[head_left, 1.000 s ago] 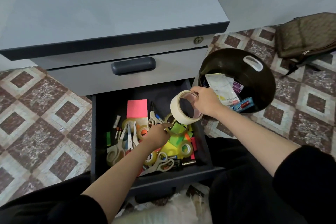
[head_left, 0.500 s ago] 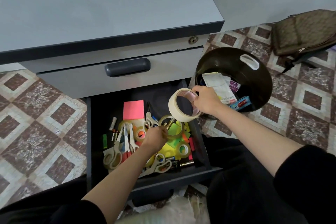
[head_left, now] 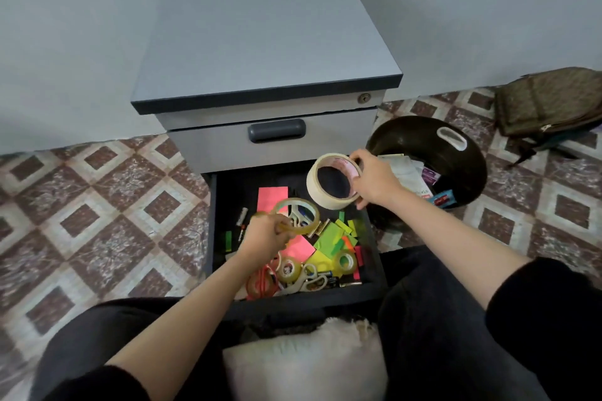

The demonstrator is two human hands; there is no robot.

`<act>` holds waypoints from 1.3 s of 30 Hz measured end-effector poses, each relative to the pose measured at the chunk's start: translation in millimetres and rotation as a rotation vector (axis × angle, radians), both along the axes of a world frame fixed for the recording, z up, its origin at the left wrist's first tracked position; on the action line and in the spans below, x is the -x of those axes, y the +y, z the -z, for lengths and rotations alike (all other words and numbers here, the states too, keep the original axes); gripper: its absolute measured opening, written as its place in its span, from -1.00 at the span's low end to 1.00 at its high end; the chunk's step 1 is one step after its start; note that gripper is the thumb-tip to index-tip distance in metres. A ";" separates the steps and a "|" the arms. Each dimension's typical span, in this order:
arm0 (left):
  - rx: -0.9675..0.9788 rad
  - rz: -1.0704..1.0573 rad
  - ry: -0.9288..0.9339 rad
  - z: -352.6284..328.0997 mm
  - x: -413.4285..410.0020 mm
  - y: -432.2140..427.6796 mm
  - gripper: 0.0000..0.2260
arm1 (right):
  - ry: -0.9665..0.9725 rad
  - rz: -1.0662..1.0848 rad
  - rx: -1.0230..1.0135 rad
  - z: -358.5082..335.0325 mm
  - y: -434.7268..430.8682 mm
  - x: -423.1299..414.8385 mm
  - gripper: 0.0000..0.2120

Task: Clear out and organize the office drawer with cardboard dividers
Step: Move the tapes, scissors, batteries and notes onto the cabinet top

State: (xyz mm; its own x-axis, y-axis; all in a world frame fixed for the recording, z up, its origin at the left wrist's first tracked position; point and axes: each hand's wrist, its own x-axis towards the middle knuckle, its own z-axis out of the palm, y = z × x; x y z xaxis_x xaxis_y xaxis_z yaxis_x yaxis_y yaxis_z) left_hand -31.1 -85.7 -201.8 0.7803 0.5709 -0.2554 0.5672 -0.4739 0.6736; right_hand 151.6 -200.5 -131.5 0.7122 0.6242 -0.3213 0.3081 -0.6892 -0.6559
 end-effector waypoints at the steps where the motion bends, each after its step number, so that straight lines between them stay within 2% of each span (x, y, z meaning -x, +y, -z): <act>1: -0.022 -0.024 -0.026 -8.2 7.9 1.9 -0.84 | -0.007 -0.002 -0.010 -4.6 -0.8 4.8 -0.70; 5: -0.130 -0.112 -0.088 -36.3 31.0 9.8 -0.78 | -0.050 -0.008 0.002 -20.9 0.6 20.4 -0.87; 11: -0.299 -0.141 -0.231 -82.0 52.3 14.2 -0.88 | -0.079 -0.002 -0.136 -42.0 5.7 41.0 -0.68; 18: -0.485 -0.257 -0.497 -123.9 59.7 29.8 -0.86 | -0.036 -0.052 -0.243 -70.5 16.6 35.4 -0.86; 23: -0.480 -0.304 -0.588 -156.4 44.2 43.5 -0.86 | 0.073 0.006 -0.377 -98.2 29.7 21.8 -0.88; 29: -0.408 -0.416 -0.629 -180.4 7.6 75.1 -0.85 | 0.101 0.045 -0.461 -126.2 49.4 8.8 -0.87; 34: -0.360 -0.429 -0.521 -183.0 -28.5 109.7 -0.83 | 0.101 0.089 -0.468 -138.0 73.1 -17.0 -0.83; 39: -0.286 -0.432 -0.433 -177.5 -62.3 146.0 -0.78 | 0.146 0.108 -0.464 -140.2 94.9 -42.3 -0.91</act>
State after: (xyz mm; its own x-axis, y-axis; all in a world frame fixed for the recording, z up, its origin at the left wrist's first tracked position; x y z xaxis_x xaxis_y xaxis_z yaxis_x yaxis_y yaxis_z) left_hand 31.1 60.2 -24.3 0.4645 0.8534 0.2364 0.4527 -0.4583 0.7649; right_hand 194.0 -105.7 8.7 0.7488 0.6502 -0.1284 0.1334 -0.3376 -0.9318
